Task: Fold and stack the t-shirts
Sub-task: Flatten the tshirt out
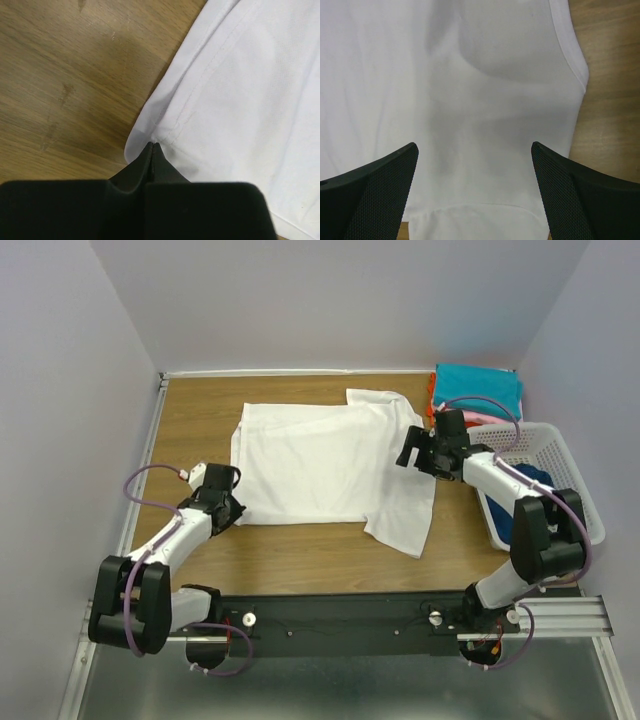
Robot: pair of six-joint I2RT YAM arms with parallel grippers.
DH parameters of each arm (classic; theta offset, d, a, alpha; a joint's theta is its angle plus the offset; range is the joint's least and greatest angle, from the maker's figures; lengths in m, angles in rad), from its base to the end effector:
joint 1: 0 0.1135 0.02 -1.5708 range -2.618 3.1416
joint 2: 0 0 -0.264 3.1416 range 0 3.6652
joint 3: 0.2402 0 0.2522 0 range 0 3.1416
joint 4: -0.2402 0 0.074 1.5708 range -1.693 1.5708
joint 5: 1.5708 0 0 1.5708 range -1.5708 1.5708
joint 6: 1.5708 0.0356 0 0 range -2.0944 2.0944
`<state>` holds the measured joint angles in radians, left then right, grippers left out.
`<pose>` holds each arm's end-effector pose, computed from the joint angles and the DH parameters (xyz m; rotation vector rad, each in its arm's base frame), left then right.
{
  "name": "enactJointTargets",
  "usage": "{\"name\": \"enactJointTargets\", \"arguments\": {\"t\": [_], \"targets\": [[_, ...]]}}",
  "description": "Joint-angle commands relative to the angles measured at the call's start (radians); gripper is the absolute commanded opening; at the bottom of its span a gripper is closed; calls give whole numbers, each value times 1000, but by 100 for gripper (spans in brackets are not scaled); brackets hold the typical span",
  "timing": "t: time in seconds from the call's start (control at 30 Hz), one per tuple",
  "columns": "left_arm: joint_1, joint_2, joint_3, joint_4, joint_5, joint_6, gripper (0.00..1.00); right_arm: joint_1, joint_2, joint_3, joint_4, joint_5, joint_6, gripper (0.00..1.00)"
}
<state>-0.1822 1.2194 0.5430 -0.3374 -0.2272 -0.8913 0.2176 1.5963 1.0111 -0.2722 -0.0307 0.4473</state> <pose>0.2131 -0.0311 0.1626 -0.9625 2.3605 -0.1227 0.3276 0.0736 0.2093 0.2675 2.4416 0.3343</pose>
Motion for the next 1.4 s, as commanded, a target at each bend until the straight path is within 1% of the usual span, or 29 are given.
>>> {"name": "enactJointTargets", "arguments": {"t": [0.0,0.03,0.07,0.13,0.17,0.27,0.43,0.57,0.73,0.83,0.93,1.0,1.13,1.27,1.37], "targets": [[4,-67,11,29,26,40,0,29,-81,-68,-1,26,22,100],[4,-84,5,37,32,46,0,38,-113,-80,-15,26,30,100],[4,-116,0,44,41,60,0,49,-128,-106,-24,60,34,100],[-2,-155,-15,61,65,72,0,98,-159,-123,-70,109,51,100],[-10,-197,-18,66,66,75,0,142,-186,-141,-87,151,57,100],[-23,-279,-37,95,77,80,0,209,-254,-190,-146,216,99,100],[-31,-377,-69,127,103,88,0,235,-357,-262,-248,248,145,100],[-33,-409,-86,138,97,86,0,253,-427,-338,-294,216,180,100],[-33,-429,-104,141,62,80,0,266,-489,-423,-324,124,221,100],[-33,-445,-115,147,61,81,0,290,-489,-442,-328,97,258,100],[-33,-475,-129,162,55,75,0,302,-466,-431,-331,147,281,100],[-33,-485,-130,167,55,86,0,312,-447,-428,-335,152,289,99],[-33,-495,-135,176,66,95,0,351,-429,-434,-354,190,358,92],[-33,-497,-146,198,91,98,0,396,-417,-427,-371,221,409,80],[-33,-501,-146,193,88,101,0,427,-394,-414,-403,248,447,79]]}}
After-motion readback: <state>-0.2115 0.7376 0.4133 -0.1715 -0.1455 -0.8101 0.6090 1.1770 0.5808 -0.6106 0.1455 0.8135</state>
